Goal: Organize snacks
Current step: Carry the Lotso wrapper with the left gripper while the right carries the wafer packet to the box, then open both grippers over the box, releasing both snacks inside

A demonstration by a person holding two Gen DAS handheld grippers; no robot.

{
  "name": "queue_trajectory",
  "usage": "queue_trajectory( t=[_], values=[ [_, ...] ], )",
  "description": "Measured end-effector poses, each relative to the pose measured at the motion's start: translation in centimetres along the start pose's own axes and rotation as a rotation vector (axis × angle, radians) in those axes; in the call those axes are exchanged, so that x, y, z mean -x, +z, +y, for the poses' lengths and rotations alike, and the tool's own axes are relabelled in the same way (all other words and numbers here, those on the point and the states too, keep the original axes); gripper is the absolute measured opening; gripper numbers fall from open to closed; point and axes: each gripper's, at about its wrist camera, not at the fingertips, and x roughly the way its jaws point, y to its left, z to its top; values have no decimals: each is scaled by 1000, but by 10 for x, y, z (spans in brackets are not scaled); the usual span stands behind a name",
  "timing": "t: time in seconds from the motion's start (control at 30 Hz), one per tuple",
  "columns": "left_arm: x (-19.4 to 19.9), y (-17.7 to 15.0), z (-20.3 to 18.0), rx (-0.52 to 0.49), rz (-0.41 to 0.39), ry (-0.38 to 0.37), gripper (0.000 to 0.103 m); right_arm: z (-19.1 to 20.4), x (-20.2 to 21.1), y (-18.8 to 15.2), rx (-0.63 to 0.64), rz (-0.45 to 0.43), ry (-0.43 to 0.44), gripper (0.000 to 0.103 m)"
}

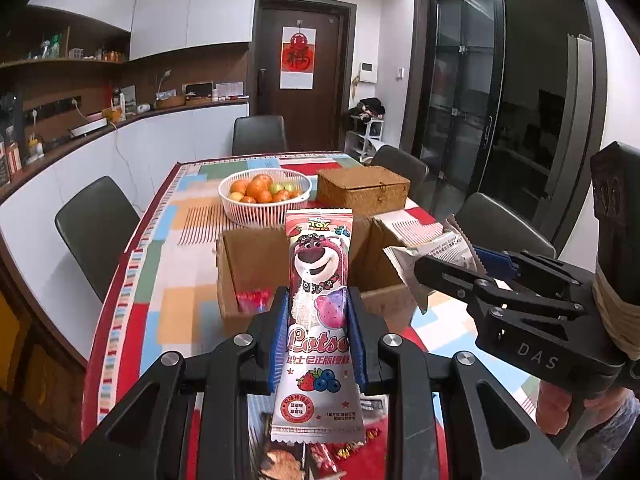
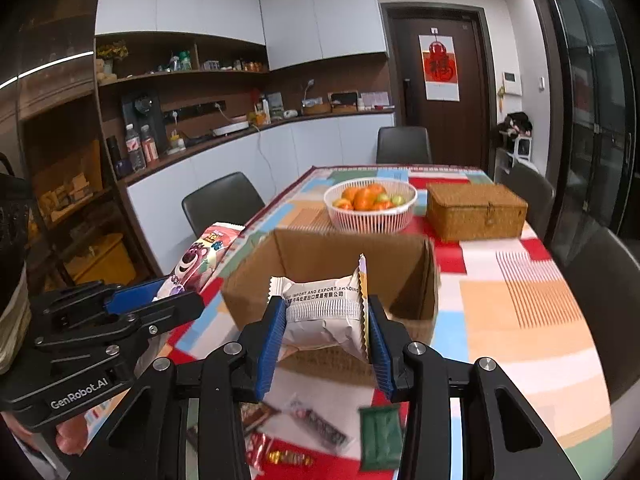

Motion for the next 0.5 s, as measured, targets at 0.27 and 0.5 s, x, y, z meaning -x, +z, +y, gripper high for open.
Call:
queue_trajectory(
  t=[0.27, 0.5],
  values=[
    [-37, 31, 19, 7, 30, 3, 27, -3, -30, 37, 20, 2, -15, 41],
    [-78, 47, 30, 14, 93, 4, 28, -19, -71, 50, -19, 77, -6, 41]
  ],
)
